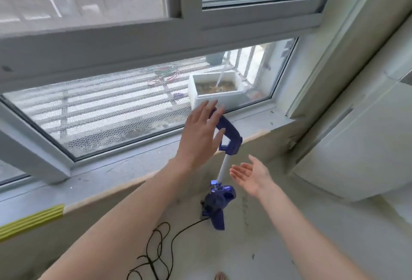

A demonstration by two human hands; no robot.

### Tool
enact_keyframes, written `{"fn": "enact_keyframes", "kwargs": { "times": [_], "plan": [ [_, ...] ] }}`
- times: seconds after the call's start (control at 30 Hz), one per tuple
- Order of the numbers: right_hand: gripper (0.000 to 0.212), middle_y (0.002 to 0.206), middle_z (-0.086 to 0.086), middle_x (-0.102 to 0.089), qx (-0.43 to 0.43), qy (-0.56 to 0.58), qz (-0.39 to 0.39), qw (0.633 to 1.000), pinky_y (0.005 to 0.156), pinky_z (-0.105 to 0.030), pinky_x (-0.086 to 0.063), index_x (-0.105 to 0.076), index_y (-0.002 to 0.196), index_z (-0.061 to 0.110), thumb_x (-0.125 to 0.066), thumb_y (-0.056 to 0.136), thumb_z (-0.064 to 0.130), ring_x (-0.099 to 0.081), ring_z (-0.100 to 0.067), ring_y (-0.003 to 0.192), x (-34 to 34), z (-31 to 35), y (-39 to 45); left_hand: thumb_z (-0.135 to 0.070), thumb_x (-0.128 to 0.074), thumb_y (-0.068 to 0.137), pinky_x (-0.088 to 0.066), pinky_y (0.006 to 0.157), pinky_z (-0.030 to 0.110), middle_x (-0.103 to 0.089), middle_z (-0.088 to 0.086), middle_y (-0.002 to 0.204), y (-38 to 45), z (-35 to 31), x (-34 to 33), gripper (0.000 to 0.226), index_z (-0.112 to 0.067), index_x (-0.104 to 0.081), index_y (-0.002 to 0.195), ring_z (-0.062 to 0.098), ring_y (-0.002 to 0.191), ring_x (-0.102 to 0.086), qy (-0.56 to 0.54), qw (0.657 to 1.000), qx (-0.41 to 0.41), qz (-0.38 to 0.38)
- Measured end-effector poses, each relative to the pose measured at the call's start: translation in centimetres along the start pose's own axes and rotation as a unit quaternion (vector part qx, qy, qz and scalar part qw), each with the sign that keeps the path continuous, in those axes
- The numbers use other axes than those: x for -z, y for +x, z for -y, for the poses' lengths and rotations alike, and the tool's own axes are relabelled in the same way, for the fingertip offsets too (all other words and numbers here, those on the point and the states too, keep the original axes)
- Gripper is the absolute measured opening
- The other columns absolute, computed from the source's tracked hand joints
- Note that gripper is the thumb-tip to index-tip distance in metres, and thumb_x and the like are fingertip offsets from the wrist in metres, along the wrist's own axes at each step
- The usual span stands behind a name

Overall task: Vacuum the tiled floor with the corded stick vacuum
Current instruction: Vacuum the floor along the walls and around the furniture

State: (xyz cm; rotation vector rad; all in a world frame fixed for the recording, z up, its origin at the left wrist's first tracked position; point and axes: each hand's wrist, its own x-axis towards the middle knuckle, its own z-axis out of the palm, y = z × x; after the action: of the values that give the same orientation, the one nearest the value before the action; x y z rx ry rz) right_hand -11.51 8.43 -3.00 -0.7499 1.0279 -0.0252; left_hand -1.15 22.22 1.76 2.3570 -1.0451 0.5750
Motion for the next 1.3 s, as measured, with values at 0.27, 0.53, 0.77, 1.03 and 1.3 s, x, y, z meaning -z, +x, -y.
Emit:
{"fn": "enact_keyframes", "kwargs": {
  "times": [0.27,0.53,0.77,1.03,1.3],
  "plan": [
    [0.062,0.101,-0.026,-0.064,-0.114,-0.083,0.088,0.986,0.084,-0.040,-0.049,-0.055,0.120,-0.009,-0.038,0.099,0.047,-0.061,-0.034,0.086,-2.7,3.3,5.1,-0.035,-0.070,0.081,-0.037,0.068,0.027,-0.055,-0.005,0.075,10.0,-3.2,-0.1,0.022,-0.017,-0.059,0.087,0.020,0.077,-0.055,0.315,0.832,-0.068,0.451],
    [0.038,0.087,-0.021,-0.069,-0.252,0.062,0.163,0.952,0.074,-0.038,-0.058,-0.058,0.103,-0.003,-0.048,0.097,0.033,-0.063,-0.031,0.088,-4.3,-1.4,6.0,-0.020,-0.053,0.088,-0.048,0.051,0.018,-0.061,0.003,0.067,6.7,0.7,0.5,0.020,-0.007,-0.059,0.073,0.016,0.047,-0.061,0.105,0.711,0.220,0.659],
    [0.023,0.078,-0.018,-0.071,-0.265,0.101,0.157,0.946,0.065,-0.041,-0.061,-0.058,0.093,0.007,-0.060,0.094,0.029,-0.071,-0.030,0.065,-7.0,-6.3,2.5,-0.016,-0.056,0.077,-0.044,0.050,0.021,-0.059,0.003,0.055,0.3,2.7,5.1,0.016,-0.009,-0.061,0.065,0.016,0.044,-0.053,0.093,0.731,0.235,0.634],
    [0.025,0.060,-0.012,-0.067,-0.231,0.031,0.096,0.968,0.055,-0.039,-0.059,-0.056,0.079,0.007,-0.063,0.093,0.026,-0.069,-0.025,0.055,-4.6,-12.2,-4.4,-0.016,-0.052,0.071,-0.051,0.061,0.024,-0.062,0.003,0.049,-10.6,-0.2,9.5,0.018,-0.009,-0.060,0.056,0.019,0.048,-0.059,-0.043,0.724,0.302,0.619],
    [0.028,0.053,-0.009,-0.065,-0.202,-0.206,0.065,0.955,0.046,-0.025,-0.053,-0.053,0.083,0.009,-0.064,0.089,0.034,-0.065,-0.022,0.047,1.7,-21.5,-9.9,-0.054,-0.045,0.095,-0.059,0.064,0.032,-0.070,0.016,0.088,-25.1,-2.0,12.2,0.056,0.000,-0.058,0.105,0.029,0.071,-0.069,-0.325,0.526,0.461,0.637]
  ]
}}
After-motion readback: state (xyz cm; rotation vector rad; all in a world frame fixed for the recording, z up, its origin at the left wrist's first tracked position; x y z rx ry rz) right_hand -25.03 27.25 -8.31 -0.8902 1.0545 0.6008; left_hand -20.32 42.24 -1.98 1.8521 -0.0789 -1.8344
